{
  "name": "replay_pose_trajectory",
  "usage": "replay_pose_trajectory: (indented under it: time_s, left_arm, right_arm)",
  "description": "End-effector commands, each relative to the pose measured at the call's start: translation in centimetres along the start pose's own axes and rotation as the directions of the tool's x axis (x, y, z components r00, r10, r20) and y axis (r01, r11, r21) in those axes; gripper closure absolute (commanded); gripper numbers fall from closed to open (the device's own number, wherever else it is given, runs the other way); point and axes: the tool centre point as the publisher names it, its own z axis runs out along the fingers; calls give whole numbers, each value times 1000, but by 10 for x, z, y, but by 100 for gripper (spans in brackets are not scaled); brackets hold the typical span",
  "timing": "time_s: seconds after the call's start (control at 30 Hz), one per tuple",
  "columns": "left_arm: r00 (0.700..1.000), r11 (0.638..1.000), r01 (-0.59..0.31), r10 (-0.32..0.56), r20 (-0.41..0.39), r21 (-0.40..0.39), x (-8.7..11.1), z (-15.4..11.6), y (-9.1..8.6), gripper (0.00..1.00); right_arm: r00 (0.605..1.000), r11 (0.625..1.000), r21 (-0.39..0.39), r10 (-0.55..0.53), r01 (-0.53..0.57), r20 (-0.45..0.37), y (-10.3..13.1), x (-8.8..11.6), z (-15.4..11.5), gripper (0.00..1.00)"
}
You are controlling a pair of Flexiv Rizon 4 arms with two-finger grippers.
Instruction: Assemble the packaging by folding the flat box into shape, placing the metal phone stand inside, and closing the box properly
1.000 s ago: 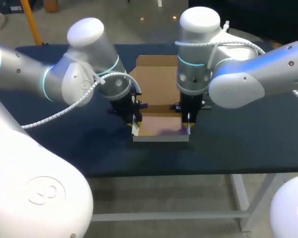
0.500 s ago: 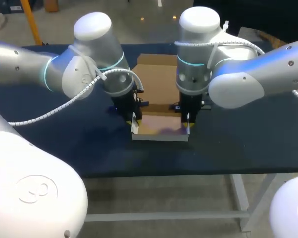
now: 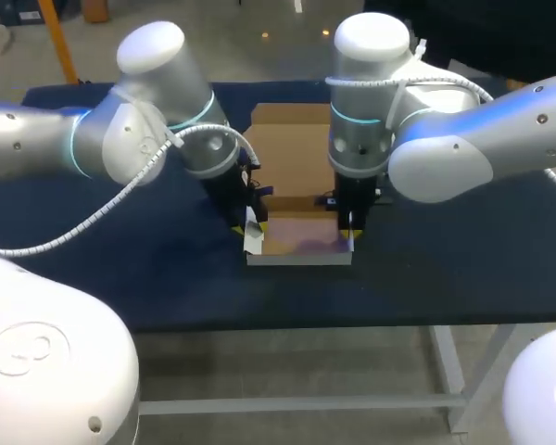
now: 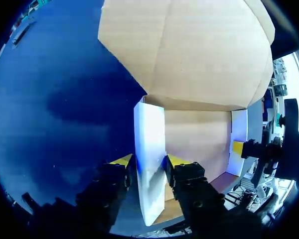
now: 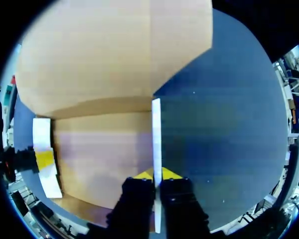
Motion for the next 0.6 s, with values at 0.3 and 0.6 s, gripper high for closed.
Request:
replay_pose_trajectory:
  time_s: [0.3,0.6]
  left_arm:
    - [988,1000,-21,24,-152,16,-6,-20,6,51]
    - [994,999,-31,32,-106,13,-5,-14,7,61]
  right_arm:
    - [1000,1000,3,-1,1,3,0,0,-1,100]
    - [1000,1000,3,-1,1,3,0,0,-1,100]
